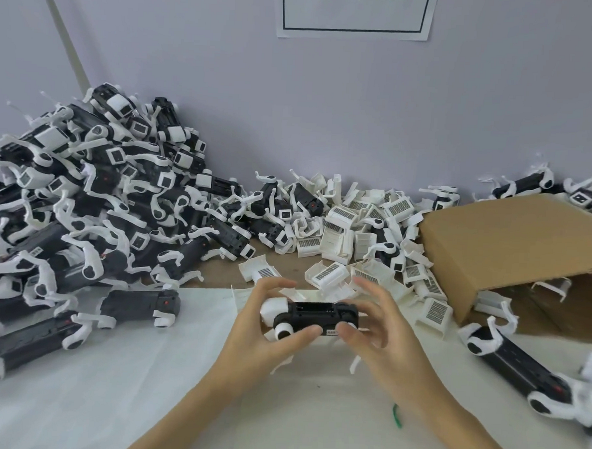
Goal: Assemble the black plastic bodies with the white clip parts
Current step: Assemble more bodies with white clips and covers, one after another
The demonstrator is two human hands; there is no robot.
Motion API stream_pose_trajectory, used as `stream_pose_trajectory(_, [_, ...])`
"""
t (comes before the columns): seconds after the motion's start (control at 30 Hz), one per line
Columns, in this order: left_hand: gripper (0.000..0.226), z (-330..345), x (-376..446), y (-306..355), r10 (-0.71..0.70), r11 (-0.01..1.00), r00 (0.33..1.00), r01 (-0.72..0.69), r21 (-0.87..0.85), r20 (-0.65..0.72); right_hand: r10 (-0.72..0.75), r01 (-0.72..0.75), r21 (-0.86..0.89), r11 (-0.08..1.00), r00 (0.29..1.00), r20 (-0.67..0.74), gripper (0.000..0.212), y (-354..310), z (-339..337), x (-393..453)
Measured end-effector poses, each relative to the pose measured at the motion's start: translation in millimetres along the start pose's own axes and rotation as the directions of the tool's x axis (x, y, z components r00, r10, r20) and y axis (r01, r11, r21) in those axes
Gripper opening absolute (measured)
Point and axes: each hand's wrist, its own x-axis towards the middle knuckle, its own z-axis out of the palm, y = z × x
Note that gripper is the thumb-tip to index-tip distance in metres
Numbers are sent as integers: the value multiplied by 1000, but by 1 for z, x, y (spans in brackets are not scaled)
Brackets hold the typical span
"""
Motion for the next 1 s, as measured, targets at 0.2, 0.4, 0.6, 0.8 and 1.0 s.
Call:
stream_pose_trajectory(0.2, [59,-5,4,0,-80,994,993,86,-65,84,-101,96,-144,985,995,-27,31,-7,4,24])
stream_pose_trajectory(0.4, [50,-6,5,-3,-119,990,989,125,-63,93,-135,177,-486,856,983,122,39,-4,-15,95])
stream_pose_trajectory(0.6, [47,-6,5,-2,-119,990,989,124,-61,87,-37,176,-748,640,979,199,41,8,-19,123])
stream_pose_trajectory(0.8, [48,-5,5,0,-144,986,986,150,-78,82,-220,185,-278,943,970,-100,11,2,-17,83])
stream_pose_trajectory(1.0, [39,-4,4,1,-148,981,986,156,-112,81,-82,94,29,995,954,-290,17,6,-14,41])
